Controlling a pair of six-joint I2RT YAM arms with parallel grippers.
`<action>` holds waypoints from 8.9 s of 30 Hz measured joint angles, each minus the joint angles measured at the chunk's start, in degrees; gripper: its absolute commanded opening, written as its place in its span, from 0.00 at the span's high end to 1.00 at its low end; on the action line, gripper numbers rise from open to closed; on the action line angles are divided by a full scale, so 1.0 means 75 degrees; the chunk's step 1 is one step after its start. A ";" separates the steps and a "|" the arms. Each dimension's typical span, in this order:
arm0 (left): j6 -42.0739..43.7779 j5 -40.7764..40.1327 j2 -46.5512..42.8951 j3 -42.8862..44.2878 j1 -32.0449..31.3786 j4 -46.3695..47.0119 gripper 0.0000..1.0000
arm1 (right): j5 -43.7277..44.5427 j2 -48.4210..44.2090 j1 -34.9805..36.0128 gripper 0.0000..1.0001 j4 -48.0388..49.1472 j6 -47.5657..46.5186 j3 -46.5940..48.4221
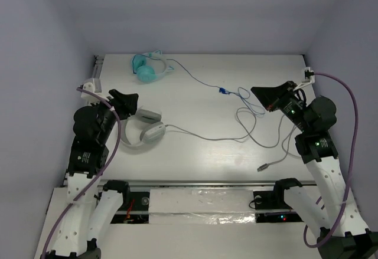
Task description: Wrap the headphones
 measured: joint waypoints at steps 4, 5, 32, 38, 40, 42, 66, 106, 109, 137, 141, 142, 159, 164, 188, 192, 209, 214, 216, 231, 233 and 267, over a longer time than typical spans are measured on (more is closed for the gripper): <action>0.0000 -0.0723 -0.0108 0.0233 0.0000 -0.1061 0.55 | -0.0017 -0.0128 0.0085 1.00 -0.0064 -0.0076 -0.0134; -0.0017 -0.0938 -0.0082 0.0300 0.0000 -0.1335 0.59 | 0.0006 -0.0137 0.0149 1.00 -0.0099 -0.0114 -0.0134; 0.0041 -0.2326 0.5342 0.0629 0.1003 -0.3048 0.37 | 0.0414 -0.0090 0.0452 0.54 -0.0376 -0.0379 -0.0326; 0.0175 -0.2527 0.6000 0.0463 0.1189 -0.2614 0.38 | 0.0370 -0.0090 0.0452 0.54 -0.0367 -0.0379 -0.0335; 0.0201 -0.2623 0.6067 0.0417 0.1212 -0.2559 0.39 | 0.0367 -0.0093 0.0452 0.54 -0.0367 -0.0379 -0.0335; 0.0221 -0.2704 0.6053 0.0414 0.1256 -0.2538 0.40 | 0.0367 -0.0090 0.0452 0.54 -0.0367 -0.0382 -0.0335; 0.0455 -0.2116 0.7207 0.0440 0.1142 -0.2034 0.74 | 0.0393 -0.0099 0.0452 0.54 -0.0376 -0.0402 -0.0335; 0.1037 -0.0790 0.5537 0.0854 0.0169 -0.2154 1.00 | 0.0204 0.1177 0.1778 0.46 0.1119 -0.0833 -0.1201; 0.1134 -0.0539 0.5246 0.2110 -0.0198 -0.2579 1.00 | -0.0475 0.1580 0.1871 0.33 0.1559 -0.1192 -0.1239; 0.1731 0.1169 0.5505 0.6665 -0.0449 -0.4086 1.00 | 0.1804 0.2209 0.2646 0.41 0.1512 -0.2361 -0.1609; 0.1693 0.1384 0.5627 0.6671 -0.0449 -0.3978 1.00 | 0.2052 0.2396 0.2646 0.19 0.1571 -0.2436 -0.1617; 0.1682 0.1434 0.5674 0.6685 -0.0449 -0.3975 1.00 | 0.2127 0.2503 0.2646 0.19 0.1588 -0.2460 -0.1620; 0.1250 0.2119 0.6752 0.9643 -0.0440 -0.4173 1.00 | 0.2363 0.4246 0.2646 0.31 0.2783 -0.2757 -0.1652; 0.0956 0.2500 0.6723 0.9745 -0.0070 -0.4054 1.00 | 0.2226 0.4287 0.2646 0.33 0.3022 -0.2649 -0.1868; -0.1003 0.1652 0.4960 0.2859 0.0455 -0.0691 1.00 | 0.3993 0.4444 0.4170 1.00 -0.0382 -0.1740 -0.0038; -0.1582 0.1445 0.4354 0.1798 0.0455 0.0055 1.00 | 0.4406 0.5348 0.5196 1.00 -0.0804 -0.1676 0.0592; -0.2165 -0.1428 0.3893 0.0772 -0.1623 0.0988 1.00 | 0.4922 0.6647 0.8384 1.00 -0.2279 -0.2334 0.2911; -0.1614 -0.2291 0.3893 0.0423 -0.2186 0.0892 1.00 | 0.5219 0.5785 0.8594 1.00 -0.3249 -0.2713 0.3185; -0.1259 -0.2489 0.3891 0.0280 -0.2390 0.0758 1.00 | 0.5397 0.5557 0.8548 1.00 -0.3724 -0.2862 0.3512; 0.1268 -0.1941 0.4127 0.1542 -0.2964 -0.1306 1.00 | 0.6207 0.5435 0.7997 1.00 -0.6172 -0.3771 0.5240; 0.1626 -0.1644 0.4127 0.1807 -0.2967 -0.1317 1.00 | 0.6408 0.5400 0.7936 1.00 -0.6484 -0.3850 0.5237; 0.3238 0.0959 0.4377 0.1405 -0.3567 -0.1667 1.00 | 1.0069 0.5295 0.7227 0.60 -0.6959 -0.4948 0.5251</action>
